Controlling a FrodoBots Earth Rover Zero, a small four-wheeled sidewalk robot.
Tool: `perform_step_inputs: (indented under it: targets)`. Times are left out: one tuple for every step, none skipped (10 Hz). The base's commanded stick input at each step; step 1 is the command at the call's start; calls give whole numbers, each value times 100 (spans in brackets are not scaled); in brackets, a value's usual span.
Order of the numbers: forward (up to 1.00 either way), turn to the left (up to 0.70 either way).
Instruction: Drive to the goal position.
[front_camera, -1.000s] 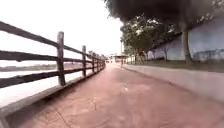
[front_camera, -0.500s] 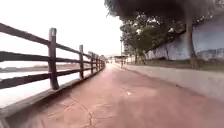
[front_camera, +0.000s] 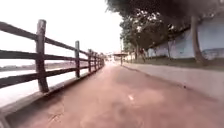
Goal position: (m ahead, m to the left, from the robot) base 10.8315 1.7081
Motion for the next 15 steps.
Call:
perform_step_inputs:
  targets:
    - [70,0]
    - [70,0]
    - [70,0]
    - [70,0]
    - [70,0]
    - [70,0]
    - [70,0]
    - [70,0]
    - [70,0]
    - [70,0]
    - [70,0]
    - [70,0]
    - [78,0]
    - [85,0]
    - [85,0]
